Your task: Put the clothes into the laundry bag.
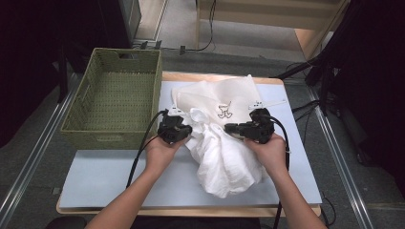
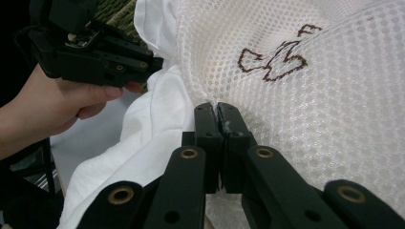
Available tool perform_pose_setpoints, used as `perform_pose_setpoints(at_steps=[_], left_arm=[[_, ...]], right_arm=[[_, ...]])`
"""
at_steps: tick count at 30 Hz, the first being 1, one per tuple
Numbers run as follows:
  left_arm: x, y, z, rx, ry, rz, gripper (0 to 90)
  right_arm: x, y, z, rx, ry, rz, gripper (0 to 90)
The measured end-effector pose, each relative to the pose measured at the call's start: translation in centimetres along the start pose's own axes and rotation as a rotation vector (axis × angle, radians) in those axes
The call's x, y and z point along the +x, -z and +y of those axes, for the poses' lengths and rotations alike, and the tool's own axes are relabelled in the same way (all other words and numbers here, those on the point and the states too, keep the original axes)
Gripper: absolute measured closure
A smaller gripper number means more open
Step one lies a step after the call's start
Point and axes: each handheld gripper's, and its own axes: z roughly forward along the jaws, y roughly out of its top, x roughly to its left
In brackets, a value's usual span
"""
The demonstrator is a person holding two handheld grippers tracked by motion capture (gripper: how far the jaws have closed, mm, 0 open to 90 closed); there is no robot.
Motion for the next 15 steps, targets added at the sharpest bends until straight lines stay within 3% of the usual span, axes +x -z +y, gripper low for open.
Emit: perform_pose_setpoints(at_steps=[4, 7, 11, 15], left_arm=[[-0.9, -1.0, 1.6, -0.065, 0.005, -0.076, 90.0], [-1.7, -1.5, 2.3, -0.071, -0.01, -0.101, 90.0], [-3.5, -2.8, 3.2, -0.054, -0.064, -0.131, 90.0], [-4.8, -3.8, 3.2, -0.047, -0.096, -0.153, 90.0]], right_arm=[[0.0, 0.0, 0.0, 0.001, 0.0, 0.0, 89.6], [0.0, 0.0, 0.0, 0.002, -0.003, 0.001, 89.6], [0.1, 0.2, 0.1, -0.004, -0.005, 0.002, 89.6], [0.2, 1.3, 0.5, -0.068, -0.027, 0.032, 89.7]])
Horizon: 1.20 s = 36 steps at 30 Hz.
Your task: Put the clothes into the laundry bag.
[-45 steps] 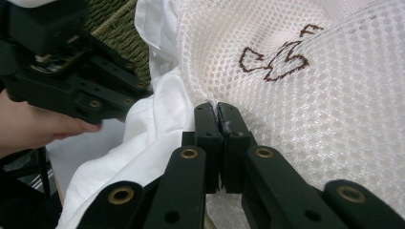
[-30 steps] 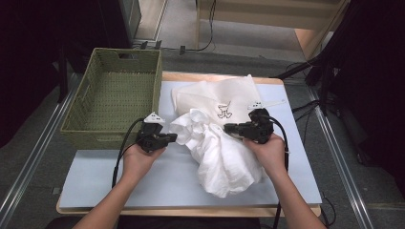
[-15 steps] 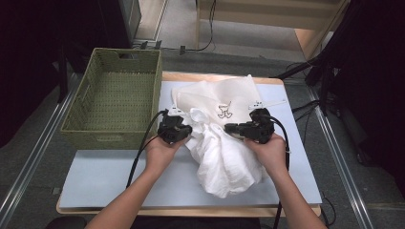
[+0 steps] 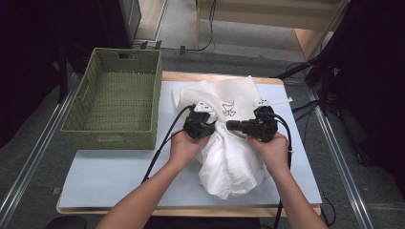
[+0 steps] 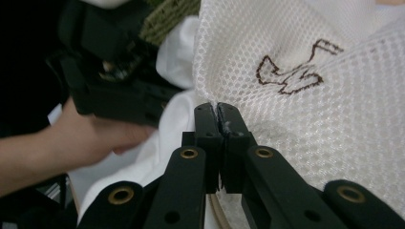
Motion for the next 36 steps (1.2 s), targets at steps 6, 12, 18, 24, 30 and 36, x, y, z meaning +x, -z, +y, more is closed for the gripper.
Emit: perform_pose_setpoints(at_steps=[6, 12, 18, 24, 30, 36], left_arm=[[-0.5, -0.7, -0.1, 0.002, -0.023, 0.005, 90.0], [-0.7, -1.7, -0.3, 0.039, -0.072, 0.037, 90.0], [2.0, -1.9, 0.2, 0.083, -0.098, 0.039, 90.0], [1.4, 0.4, -0.1, 0.095, 0.008, -0.01, 90.0], [1.5, 3.6, -0.6, 0.088, -0.012, -0.018, 90.0], [2.4, 6.9, -1.7, 0.088, -0.001, -0.01, 90.0]], right_arm=[[0.9, 1.5, 0.8, -0.084, -0.011, 0.035, 89.7], [2.0, 2.5, 1.4, -0.142, -0.034, 0.104, 89.8], [1.5, 2.2, 1.0, -0.119, -0.024, 0.071, 89.7], [0.5, 1.2, 0.4, -0.078, -0.023, 0.037, 89.6], [0.2, 1.2, 0.3, -0.064, -0.028, 0.018, 89.7], [0.2, 1.0, 0.2, -0.06, -0.029, 0.014, 89.6]])
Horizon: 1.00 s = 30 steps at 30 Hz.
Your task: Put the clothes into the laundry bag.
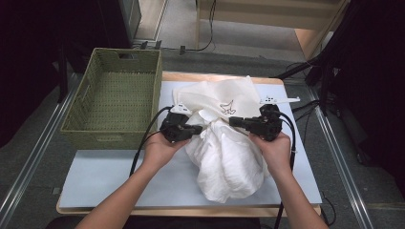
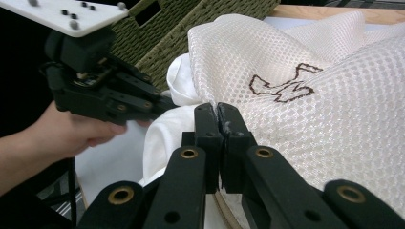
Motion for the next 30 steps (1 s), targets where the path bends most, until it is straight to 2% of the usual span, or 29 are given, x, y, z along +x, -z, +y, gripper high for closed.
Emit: perform_pose_setpoints(at_steps=[4, 7, 11, 17, 20, 23, 27, 30], left_arm=[[0.8, 1.5, -1.1, -0.005, 0.02, 0.034, 90.0], [2.1, 1.7, -1.9, -0.004, 0.066, 0.048, 90.0], [2.9, 1.2, -1.9, -0.001, 0.085, 0.073, 90.0], [2.6, -1.1, -0.8, 0.013, 0.09, 0.121, 90.0], [2.3, -2.5, -0.2, -0.001, 0.094, 0.121, 90.0], [1.8, -3.8, 0.4, -0.029, 0.088, 0.089, 90.0], [0.5, -4.8, 1.5, -0.1, 0.054, 0.027, 90.0], [-0.6, -5.9, 2.2, -0.092, 0.018, 0.0, 90.0]], right_arm=[[-0.1, 0.0, 0.0, 0.0, -0.002, 0.002, 89.6], [-0.1, 0.0, 0.0, 0.002, -0.003, 0.003, 89.6], [0.0, -0.1, 0.0, 0.006, 0.001, 0.002, 89.6], [-0.1, 0.0, 0.0, 0.005, 0.0, 0.004, 89.6], [-0.1, 0.1, 0.1, 0.005, -0.001, 0.003, 89.6], [-0.1, 0.1, 0.1, 0.004, -0.001, 0.002, 89.6], [-0.2, 0.2, 0.1, -0.002, -0.008, -0.002, 89.6], [-0.2, 0.3, 0.1, -0.003, -0.011, -0.002, 89.6]])
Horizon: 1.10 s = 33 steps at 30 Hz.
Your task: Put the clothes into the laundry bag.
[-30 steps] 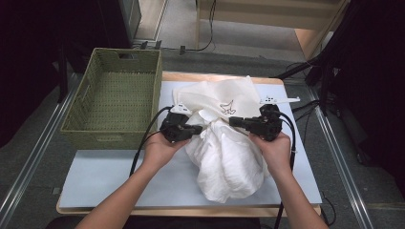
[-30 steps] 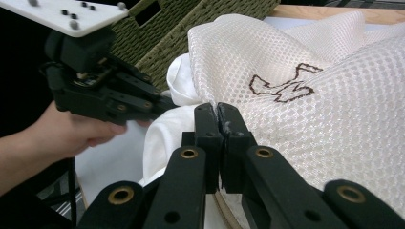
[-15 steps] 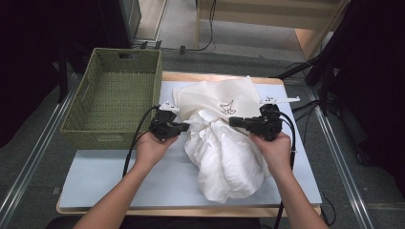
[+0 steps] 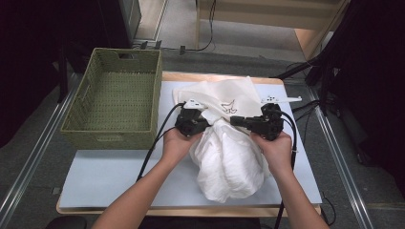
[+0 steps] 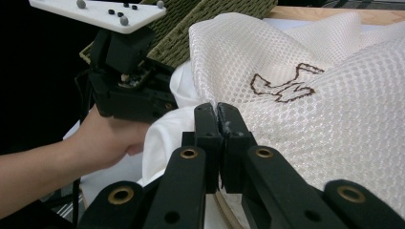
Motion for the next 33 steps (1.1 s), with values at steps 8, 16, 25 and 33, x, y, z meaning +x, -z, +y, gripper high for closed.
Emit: perform_pose_setpoints(at_steps=[8, 16, 25, 33], left_arm=[[-2.5, -1.9, 0.7, -0.02, -0.088, -0.011, 90.0], [-1.1, -3.2, 1.8, 0.031, -0.038, 0.051, 90.0], [0.6, -0.1, 1.4, 0.067, -0.02, 0.031, 89.0], [0.3, 4.3, -0.2, 0.099, -0.057, 0.003, 90.0]], right_arm=[[-0.1, 0.2, 0.1, -0.02, -0.014, -0.003, 89.6], [0.6, 0.8, 0.5, -0.05, -0.026, 0.06, 89.6], [-0.2, -0.6, -0.3, 0.041, 0.005, -0.001, 89.5], [-0.6, -0.9, -0.5, 0.053, 0.003, -0.017, 89.5]])
